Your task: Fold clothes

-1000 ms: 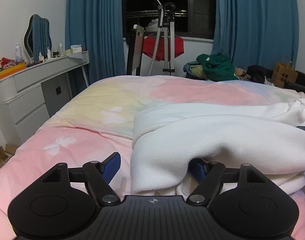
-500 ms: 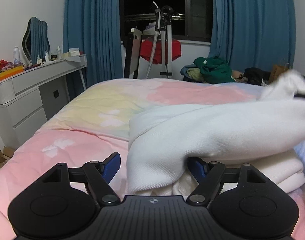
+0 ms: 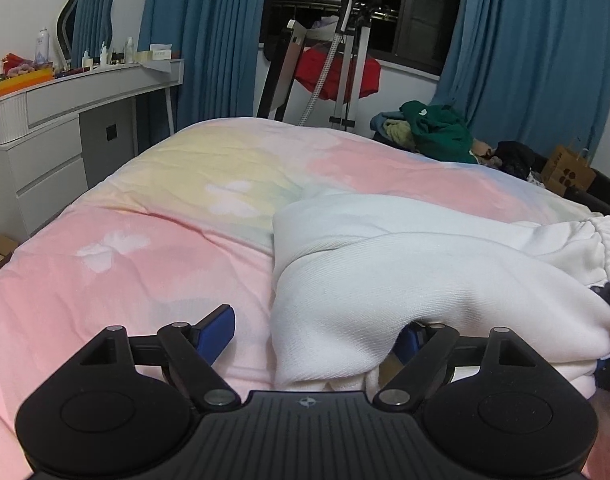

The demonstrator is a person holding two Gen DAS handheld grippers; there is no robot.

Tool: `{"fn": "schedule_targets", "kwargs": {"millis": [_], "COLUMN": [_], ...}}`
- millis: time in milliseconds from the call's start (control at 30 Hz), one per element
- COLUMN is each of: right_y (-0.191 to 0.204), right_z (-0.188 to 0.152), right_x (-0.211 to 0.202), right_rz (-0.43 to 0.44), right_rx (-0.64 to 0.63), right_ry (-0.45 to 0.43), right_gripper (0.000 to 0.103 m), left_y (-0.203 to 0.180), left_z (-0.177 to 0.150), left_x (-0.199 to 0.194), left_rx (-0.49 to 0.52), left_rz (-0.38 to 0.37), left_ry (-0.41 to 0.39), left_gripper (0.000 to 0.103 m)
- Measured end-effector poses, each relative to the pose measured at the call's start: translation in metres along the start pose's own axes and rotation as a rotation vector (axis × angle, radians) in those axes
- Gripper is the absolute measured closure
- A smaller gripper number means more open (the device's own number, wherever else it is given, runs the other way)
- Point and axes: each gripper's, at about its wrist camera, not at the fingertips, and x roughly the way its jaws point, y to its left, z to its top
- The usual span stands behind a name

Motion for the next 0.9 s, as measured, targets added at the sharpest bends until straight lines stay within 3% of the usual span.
{"fn": "schedule_targets", "kwargs": {"millis": [233, 300, 367, 500, 600, 633, 733, 900], "right_y": [0.003, 0.008, 0.012, 0.014, 0.02, 0.022, 0.028, 0.036], "right_z": [0.0, -0.002, -0.004, -0.004, -0.004, -0.003, -0.004, -0.004], "right_x": [0.015, 0.013, 0.008, 0.002, 0.0, -0.001, -0.005, -0.013], "right_rz": [0.035, 0.012, -0.016, -0.034, -0.042, -0.044, -0.044, -0.021], "right_rx": [-0.022, -0.043, -0.063, -0.035, -0.044, -0.048, -0.065, -0.102], "right_ry": [0.02, 0.018, 0.011, -0.006, -0.03, -0.038, -0.062, -0.104], "right_gripper": [0.009, 0.015, 0.028, 0.038, 0.043, 0.044, 0.046, 0.047], "left_y": [0.0, 0.002, 0.005, 0.026, 0.051, 0.061, 0.073, 0.076], "left_z": [0.002, 0.008, 0.016, 0.032, 0.039, 0.041, 0.041, 0.03], "left_x": [0.003, 0.001, -0.002, -0.019, -0.026, -0.028, 0.0, 0.058], "left_rx": [-0.017, -0.009, -0.01, -0.06, -0.19, -0.244, -0.371, -0.466], "left_rz": [-0.005, -0.024, -0.06, -0.194, -0.309, -0.351, -0.425, -0.436], "left_ry": [0.024, 0.058, 0.102, 0.141, 0.118, 0.108, 0.195, 0.317], "left_gripper": [0.019, 0.019, 0.019, 0.019, 0.012, 0.004, 0.001, 0.001]}}
